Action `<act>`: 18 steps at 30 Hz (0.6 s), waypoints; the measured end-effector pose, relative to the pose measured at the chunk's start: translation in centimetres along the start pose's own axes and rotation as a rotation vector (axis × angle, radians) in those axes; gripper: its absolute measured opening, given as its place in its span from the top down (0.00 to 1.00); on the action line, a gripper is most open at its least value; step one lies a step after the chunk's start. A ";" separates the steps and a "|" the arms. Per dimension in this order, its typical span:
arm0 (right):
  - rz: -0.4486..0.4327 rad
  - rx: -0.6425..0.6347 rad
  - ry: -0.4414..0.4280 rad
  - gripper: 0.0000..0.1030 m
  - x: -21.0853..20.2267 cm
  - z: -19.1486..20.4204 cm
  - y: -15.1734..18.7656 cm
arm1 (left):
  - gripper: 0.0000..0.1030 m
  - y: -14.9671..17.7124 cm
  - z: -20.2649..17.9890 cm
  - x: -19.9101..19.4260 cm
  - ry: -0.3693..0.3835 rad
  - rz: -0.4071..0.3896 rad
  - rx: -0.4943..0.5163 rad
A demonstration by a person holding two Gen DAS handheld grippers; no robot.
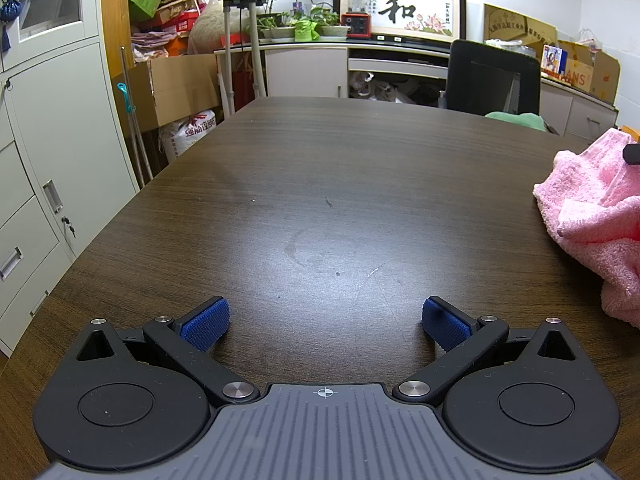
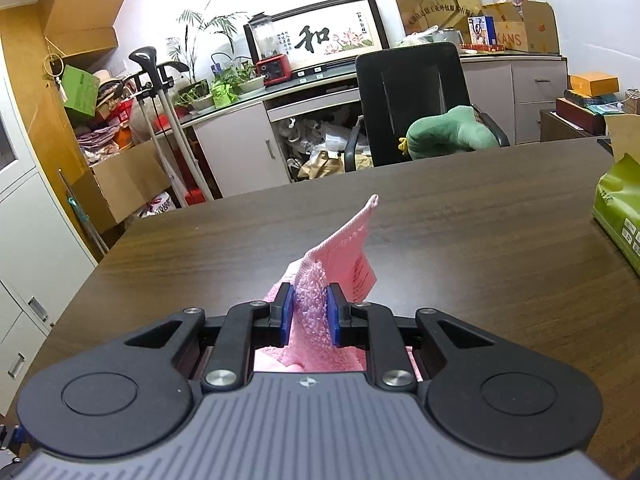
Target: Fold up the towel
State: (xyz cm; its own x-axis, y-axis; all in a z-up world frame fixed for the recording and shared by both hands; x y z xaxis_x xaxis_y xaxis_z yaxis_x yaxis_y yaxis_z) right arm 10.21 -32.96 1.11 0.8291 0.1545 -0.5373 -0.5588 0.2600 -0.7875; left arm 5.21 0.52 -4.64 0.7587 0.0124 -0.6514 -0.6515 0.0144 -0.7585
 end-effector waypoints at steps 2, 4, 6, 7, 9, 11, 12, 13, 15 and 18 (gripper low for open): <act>-0.015 0.001 -0.009 0.81 -0.7 -0.1 -0.1 | 0.00 0.0 0.0 0.0 0.000 0.000 0.000; -0.028 -0.003 -0.021 0.81 -1.2 0.0 -0.3 | 0.00 0.0 0.0 0.0 0.000 0.000 0.000; -0.027 -0.007 -0.021 0.81 -1.3 0.0 -0.5 | 0.00 0.0 0.0 0.0 0.000 0.000 0.000; -0.013 -0.007 -0.013 0.81 -0.9 -0.2 -0.5 | 0.00 0.0 0.0 0.0 0.000 0.000 0.000; 0.015 -0.008 0.002 0.81 -0.1 -0.4 -0.5 | 0.00 0.0 0.0 0.0 0.000 0.000 0.000; 0.043 -0.008 0.017 0.78 0.8 -0.7 -0.4 | 0.00 0.0 0.0 0.0 0.000 0.000 0.000; 0.057 -0.009 0.025 0.76 1.2 -0.9 -0.4 | 0.00 0.0 0.0 0.0 0.000 0.000 0.000; 0.071 -0.009 0.033 0.75 1.5 -1.0 -0.4 | 0.00 0.0 0.0 0.0 0.000 0.000 0.000; 0.099 -0.009 0.048 0.69 2.3 -1.3 -0.4 | 0.00 0.0 0.0 0.0 0.000 0.000 0.000; 0.141 -0.010 0.071 0.49 3.5 -1.7 -0.3 | 0.00 -0.2 0.0 -0.1 0.004 0.000 0.004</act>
Point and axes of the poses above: each gripper's, at about its wrist camera, not at the fingertips, and x roughly the way its jaws point, z to its left, y to its underside, the point moved 7 cm from there along x, roughly the way its jaws point
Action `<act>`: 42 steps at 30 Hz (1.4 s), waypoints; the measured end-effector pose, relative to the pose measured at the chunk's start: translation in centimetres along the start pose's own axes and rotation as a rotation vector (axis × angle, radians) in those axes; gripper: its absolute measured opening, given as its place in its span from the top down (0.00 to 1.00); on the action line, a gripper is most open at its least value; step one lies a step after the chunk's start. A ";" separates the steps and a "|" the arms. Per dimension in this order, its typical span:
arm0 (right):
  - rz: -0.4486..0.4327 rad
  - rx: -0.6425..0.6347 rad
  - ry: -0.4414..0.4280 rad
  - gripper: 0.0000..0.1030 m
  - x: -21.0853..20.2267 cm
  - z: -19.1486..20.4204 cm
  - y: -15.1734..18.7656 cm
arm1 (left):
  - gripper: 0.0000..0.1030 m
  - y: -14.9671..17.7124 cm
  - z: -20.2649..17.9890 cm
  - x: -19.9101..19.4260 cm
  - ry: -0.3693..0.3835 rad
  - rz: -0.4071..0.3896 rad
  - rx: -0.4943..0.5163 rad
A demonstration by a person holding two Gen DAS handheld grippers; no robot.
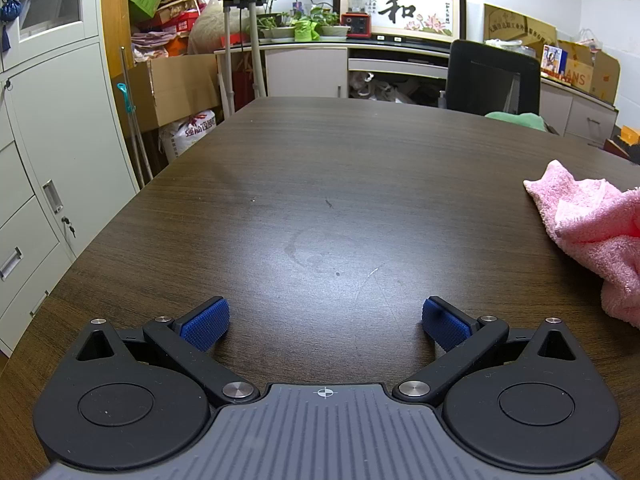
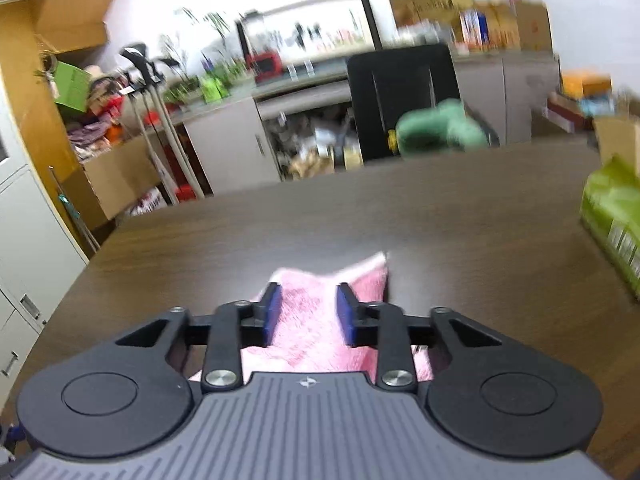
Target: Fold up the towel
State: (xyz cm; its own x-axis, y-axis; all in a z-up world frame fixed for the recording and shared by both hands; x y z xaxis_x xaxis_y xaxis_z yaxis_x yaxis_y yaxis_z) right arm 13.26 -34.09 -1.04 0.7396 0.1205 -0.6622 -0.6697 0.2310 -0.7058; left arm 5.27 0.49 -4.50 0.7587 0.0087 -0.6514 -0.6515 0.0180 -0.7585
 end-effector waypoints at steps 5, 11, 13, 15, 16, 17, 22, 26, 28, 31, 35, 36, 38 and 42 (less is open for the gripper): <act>0.070 -0.001 0.038 0.42 2.0 -0.5 -0.2 | 0.00 0.2 0.3 -0.2 0.005 0.000 0.004; 0.154 -0.002 0.084 0.52 4.2 -1.2 -0.4 | 0.00 0.0 0.0 0.0 0.004 -0.001 0.004; 0.167 0.008 0.081 0.81 4.7 -1.3 -0.4 | 0.00 -0.1 0.1 -0.1 0.004 -0.001 0.004; 0.148 0.016 0.074 0.90 4.2 -1.5 -0.1 | 0.00 0.0 0.1 -0.1 0.004 -0.002 0.004; 0.129 0.011 0.081 0.92 3.8 -1.5 -0.1 | 0.00 0.0 0.1 -0.1 0.004 -0.002 0.004; 0.108 0.005 0.084 0.92 3.3 -1.5 -0.2 | 0.00 0.0 0.1 -0.1 0.003 -0.002 0.004; 0.008 -0.014 0.031 0.93 0.1 -0.6 -0.5 | 0.00 0.0 0.1 -0.1 0.003 -0.002 0.004; -0.035 -0.046 0.014 0.93 -2.0 -0.1 0.1 | 0.00 0.1 0.1 0.1 0.004 -0.002 0.004; -0.053 -0.056 0.000 0.93 -2.9 -0.1 0.6 | 0.00 0.1 0.1 0.1 0.004 -0.002 0.004; -0.081 -0.070 -0.020 0.93 -4.4 0.1 1.2 | 0.00 0.1 0.1 0.1 0.004 -0.002 0.005; -0.117 -0.090 -0.048 0.93 -6.3 0.3 2.1 | 0.00 0.1 0.0 0.0 0.007 -0.002 0.006; -0.126 -0.095 -0.054 0.93 -6.8 0.3 2.3 | 0.00 0.1 0.0 0.1 0.008 -0.002 0.007; -0.144 -0.104 -0.068 0.93 -7.8 0.4 2.7 | 0.00 0.1 0.0 0.1 0.009 -0.002 0.008; -0.180 -0.124 -0.095 0.92 -9.7 0.6 3.6 | 0.00 0.1 0.0 0.2 0.009 -0.002 0.008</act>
Point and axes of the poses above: each gripper's, at about its wrist camera, not at the fingertips, and x roughly the way its jaws point, z to its left, y to its underside, the point moved 7 cm from there along x, roughly the way its jaws point
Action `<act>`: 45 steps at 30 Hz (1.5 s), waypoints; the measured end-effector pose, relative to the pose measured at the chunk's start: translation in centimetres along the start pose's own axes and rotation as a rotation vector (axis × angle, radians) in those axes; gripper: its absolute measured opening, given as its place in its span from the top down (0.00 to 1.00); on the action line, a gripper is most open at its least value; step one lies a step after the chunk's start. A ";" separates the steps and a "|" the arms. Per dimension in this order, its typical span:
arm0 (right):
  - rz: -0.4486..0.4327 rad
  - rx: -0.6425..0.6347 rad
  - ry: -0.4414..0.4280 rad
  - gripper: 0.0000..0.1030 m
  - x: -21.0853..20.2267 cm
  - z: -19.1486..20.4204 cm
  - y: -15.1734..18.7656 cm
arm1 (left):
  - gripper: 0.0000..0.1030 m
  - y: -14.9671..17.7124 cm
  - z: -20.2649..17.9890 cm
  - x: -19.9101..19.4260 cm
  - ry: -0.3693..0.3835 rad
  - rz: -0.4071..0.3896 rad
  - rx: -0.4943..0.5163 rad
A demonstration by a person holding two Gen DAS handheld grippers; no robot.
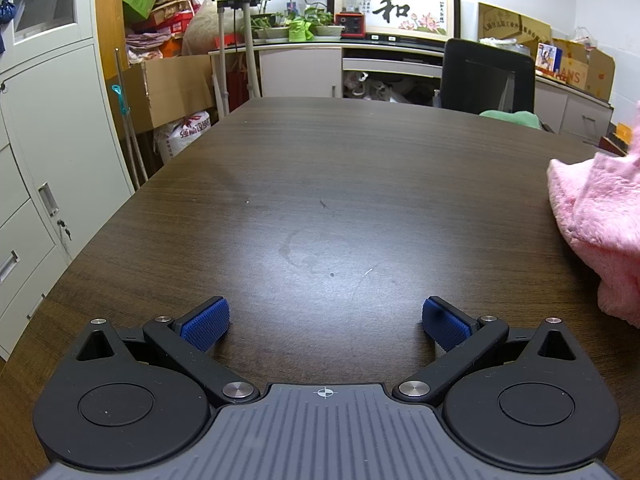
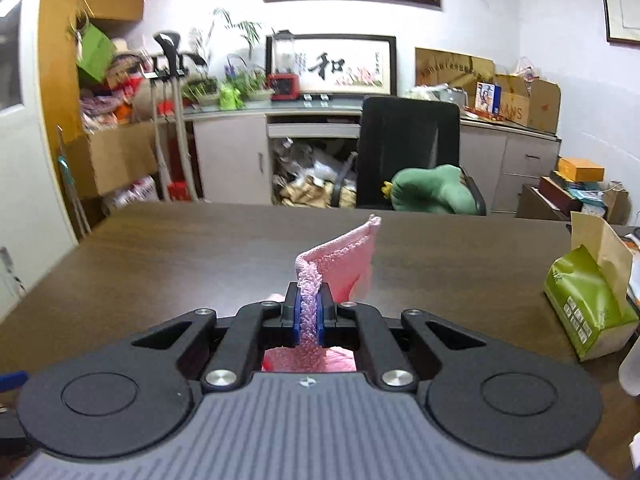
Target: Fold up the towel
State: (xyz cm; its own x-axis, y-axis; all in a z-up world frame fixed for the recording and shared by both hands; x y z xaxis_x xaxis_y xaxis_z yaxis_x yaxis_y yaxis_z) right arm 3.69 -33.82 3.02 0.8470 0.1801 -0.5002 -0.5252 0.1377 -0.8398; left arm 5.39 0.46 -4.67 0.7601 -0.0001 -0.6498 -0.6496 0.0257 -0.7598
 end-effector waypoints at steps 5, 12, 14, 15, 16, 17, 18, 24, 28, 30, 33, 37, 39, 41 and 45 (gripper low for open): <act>-0.046 -0.023 -0.033 0.92 -2.6 0.6 0.6 | 0.00 0.0 0.0 0.0 0.001 0.000 0.001; -0.111 -0.060 -0.095 0.92 -7.5 0.0 0.8 | 0.00 -0.1 0.0 0.0 0.002 0.001 0.002; -0.121 -0.073 -0.112 0.91 -9.2 -0.5 1.7 | 0.00 -0.1 0.0 0.0 0.002 0.001 0.002; -0.123 -0.081 -0.113 0.91 -9.9 -0.5 2.4 | 0.00 -0.1 0.0 0.0 0.002 0.001 0.002; -0.124 -0.087 -0.113 0.91 -10.5 -0.7 3.1 | 0.00 -0.1 0.0 0.0 0.002 0.001 0.002; -0.122 -0.089 -0.114 0.91 -11.0 -0.8 3.8 | 0.00 -0.1 0.0 0.0 0.002 0.001 0.002; -0.119 -0.090 -0.114 0.91 -11.5 -0.9 4.5 | 0.00 -0.1 0.0 0.0 0.002 0.000 0.002; -0.106 -0.078 -0.129 0.90 -12.7 -1.1 6.5 | 0.00 -0.1 0.0 0.0 0.002 0.001 0.002; -0.107 -0.069 -0.146 0.90 -12.4 -0.2 6.2 | 0.00 -0.1 0.0 0.0 0.004 0.001 0.003; -0.108 -0.064 -0.154 0.89 -12.2 0.3 6.1 | 0.00 -0.1 -0.1 0.0 0.005 0.001 0.004; -0.109 -0.057 -0.166 0.89 -12.0 1.0 5.9 | 0.00 -0.1 -0.2 0.0 0.005 0.001 0.004; -0.110 -0.048 -0.183 0.89 -11.6 2.0 5.6 | 0.00 0.0 -0.1 -0.1 0.009 0.001 0.008; -0.111 -0.044 -0.191 0.89 -11.4 2.4 5.5 | 0.00 0.0 -0.2 -0.1 0.014 0.001 0.011; -0.112 -0.040 -0.200 0.89 -11.3 2.9 5.3 | 0.00 0.0 -0.2 -0.2 0.019 0.001 0.015; -0.113 -0.031 -0.216 0.88 -10.9 3.9 5.0 | 0.00 0.0 0.1 -0.2 0.042 -0.001 0.036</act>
Point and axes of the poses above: each gripper's, at about its wrist camera, not at the fingertips, and x roughly the way its jaws point, z to its left, y to its underside, the point moved 7 cm from there along x, roughly the way its jaws point
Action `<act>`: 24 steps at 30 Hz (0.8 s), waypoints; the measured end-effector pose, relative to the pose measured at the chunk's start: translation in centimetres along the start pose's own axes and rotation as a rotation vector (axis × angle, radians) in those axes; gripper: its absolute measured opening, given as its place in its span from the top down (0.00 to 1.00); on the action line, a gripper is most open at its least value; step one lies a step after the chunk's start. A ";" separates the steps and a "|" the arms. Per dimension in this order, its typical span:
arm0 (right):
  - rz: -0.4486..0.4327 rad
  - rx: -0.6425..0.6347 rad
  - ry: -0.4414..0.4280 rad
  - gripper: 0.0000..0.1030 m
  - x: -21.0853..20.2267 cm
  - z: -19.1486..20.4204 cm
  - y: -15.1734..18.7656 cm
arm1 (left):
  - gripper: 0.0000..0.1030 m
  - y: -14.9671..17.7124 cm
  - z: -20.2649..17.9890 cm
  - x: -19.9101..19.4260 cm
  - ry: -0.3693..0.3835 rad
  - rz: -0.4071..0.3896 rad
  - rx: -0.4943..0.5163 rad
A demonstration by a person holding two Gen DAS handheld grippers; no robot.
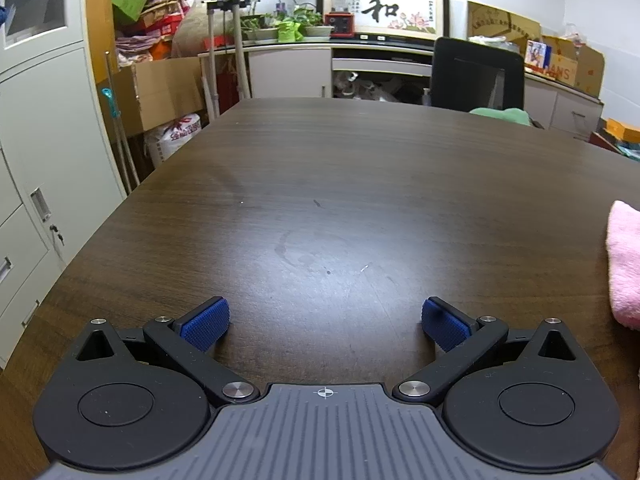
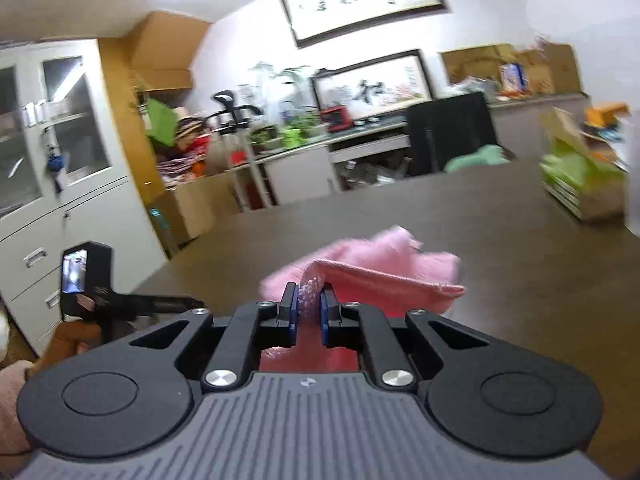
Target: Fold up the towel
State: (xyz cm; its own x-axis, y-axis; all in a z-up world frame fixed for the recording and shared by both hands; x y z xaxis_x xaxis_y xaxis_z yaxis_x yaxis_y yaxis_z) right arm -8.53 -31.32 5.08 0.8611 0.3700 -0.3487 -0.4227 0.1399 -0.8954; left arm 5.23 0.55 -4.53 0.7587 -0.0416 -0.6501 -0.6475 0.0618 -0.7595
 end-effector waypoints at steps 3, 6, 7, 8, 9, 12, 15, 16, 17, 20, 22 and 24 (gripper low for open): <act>-0.002 0.007 -0.012 0.87 0.4 0.6 -0.2 | 0.00 0.0 0.4 0.0 0.009 -0.001 0.008; -0.004 0.015 -0.024 0.86 0.8 1.3 -0.4 | 0.00 0.1 0.6 0.0 0.016 0.001 0.018; 0.004 0.012 -0.023 0.86 1.6 1.6 -0.7 | 0.00 0.1 0.8 0.0 0.018 0.005 0.022; 0.020 0.003 -0.022 0.86 2.5 1.9 -1.1 | 0.00 0.1 1.1 -0.1 0.015 0.014 0.026; 0.037 -0.013 -0.026 0.86 3.6 2.4 -1.4 | 0.00 0.0 1.4 -0.1 0.008 0.022 0.023; 0.082 -0.050 -0.038 0.86 6.7 3.9 -1.5 | 0.00 -0.1 3.0 0.0 -0.025 0.041 -0.007; 0.132 -0.046 -0.094 0.86 9.4 6.0 -0.5 | 0.00 -0.4 5.6 -0.2 -0.085 0.054 -0.059; 0.154 -0.048 -0.127 0.86 10.1 6.8 0.2 | 0.00 -0.5 6.4 -0.2 -0.108 0.054 -0.071; 0.177 -0.051 -0.161 0.86 10.7 7.7 0.9 | 0.00 -0.6 6.8 -0.3 -0.120 0.052 -0.077; 0.192 -0.051 -0.180 0.86 10.0 7.7 1.6 | 0.00 -1.2 8.8 -0.6 -0.174 0.033 -0.115; 0.199 -0.051 -0.187 0.85 9.3 7.6 1.9 | 0.00 -1.5 9.4 -1.0 -0.174 0.023 -0.143; 0.206 -0.051 -0.194 0.84 8.6 7.4 2.2 | 0.00 -1.6 9.3 -1.4 -0.147 0.015 -0.151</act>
State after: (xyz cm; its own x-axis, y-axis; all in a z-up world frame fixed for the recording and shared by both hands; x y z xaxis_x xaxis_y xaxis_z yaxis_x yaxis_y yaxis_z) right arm -4.14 -21.01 2.17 0.6865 0.5553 -0.4694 -0.5641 -0.0006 -0.8257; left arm 5.92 9.78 -2.23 0.7438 0.1053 -0.6601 -0.6540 -0.0892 -0.7512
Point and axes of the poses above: each gripper's, at about its wrist camera, not at the fingertips, and x roughly the way its jaws point, z to its left, y to its underside, the point moved 7 cm from there along x, roughly the way its jaws point
